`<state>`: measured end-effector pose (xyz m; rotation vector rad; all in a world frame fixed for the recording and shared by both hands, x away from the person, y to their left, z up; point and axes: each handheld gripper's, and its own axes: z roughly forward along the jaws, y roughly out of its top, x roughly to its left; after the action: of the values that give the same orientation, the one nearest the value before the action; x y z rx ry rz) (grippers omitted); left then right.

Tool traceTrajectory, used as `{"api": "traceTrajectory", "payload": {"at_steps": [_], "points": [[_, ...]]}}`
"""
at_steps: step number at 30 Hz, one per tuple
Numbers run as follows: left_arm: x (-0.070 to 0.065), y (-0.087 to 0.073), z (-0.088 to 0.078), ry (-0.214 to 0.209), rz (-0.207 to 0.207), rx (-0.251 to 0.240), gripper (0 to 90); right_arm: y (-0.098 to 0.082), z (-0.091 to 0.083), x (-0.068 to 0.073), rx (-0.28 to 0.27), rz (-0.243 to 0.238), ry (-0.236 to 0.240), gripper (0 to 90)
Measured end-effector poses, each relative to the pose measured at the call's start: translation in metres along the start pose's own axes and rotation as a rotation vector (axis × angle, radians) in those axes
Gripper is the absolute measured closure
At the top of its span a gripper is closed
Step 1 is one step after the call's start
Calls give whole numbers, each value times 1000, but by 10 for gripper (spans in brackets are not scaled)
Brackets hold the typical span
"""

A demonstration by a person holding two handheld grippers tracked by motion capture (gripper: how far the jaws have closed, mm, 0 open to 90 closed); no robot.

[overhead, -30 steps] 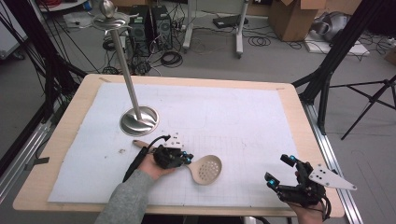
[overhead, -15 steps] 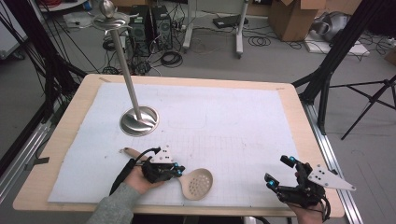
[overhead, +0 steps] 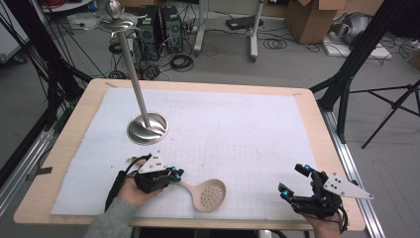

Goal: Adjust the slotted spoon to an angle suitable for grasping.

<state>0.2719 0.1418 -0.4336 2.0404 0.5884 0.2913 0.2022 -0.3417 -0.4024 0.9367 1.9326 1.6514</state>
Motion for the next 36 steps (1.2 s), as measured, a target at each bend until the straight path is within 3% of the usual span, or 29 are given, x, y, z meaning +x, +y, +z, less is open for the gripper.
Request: {"api": "traceTrajectory", "payload": {"at_steps": [1,2,5,13,14,16,23,30,36], "points": [[0,0,0,0,0,0,898,0,1,1,0,0,1,99],[3,-6,-12,17,1,2,898,0,1,1,3,-4,3,99],[8,-16,-26,50,-18,4,898,1,3,3,5,-7,8,98],[19,-37,-42,96,-61,13,898,0,9,2,16,-5,15,99],[21,-40,-43,103,-81,13,898,0,10,3,20,-6,16,99],[21,-39,-44,112,-66,18,898,0,10,3,17,-7,18,99],[24,-36,-34,135,-76,107,898,1,9,2,13,-6,17,98],[29,-31,-26,140,-77,104,898,1,8,2,13,-7,17,99],[30,-24,-14,121,-62,112,898,1,9,2,16,-8,17,99]]}}
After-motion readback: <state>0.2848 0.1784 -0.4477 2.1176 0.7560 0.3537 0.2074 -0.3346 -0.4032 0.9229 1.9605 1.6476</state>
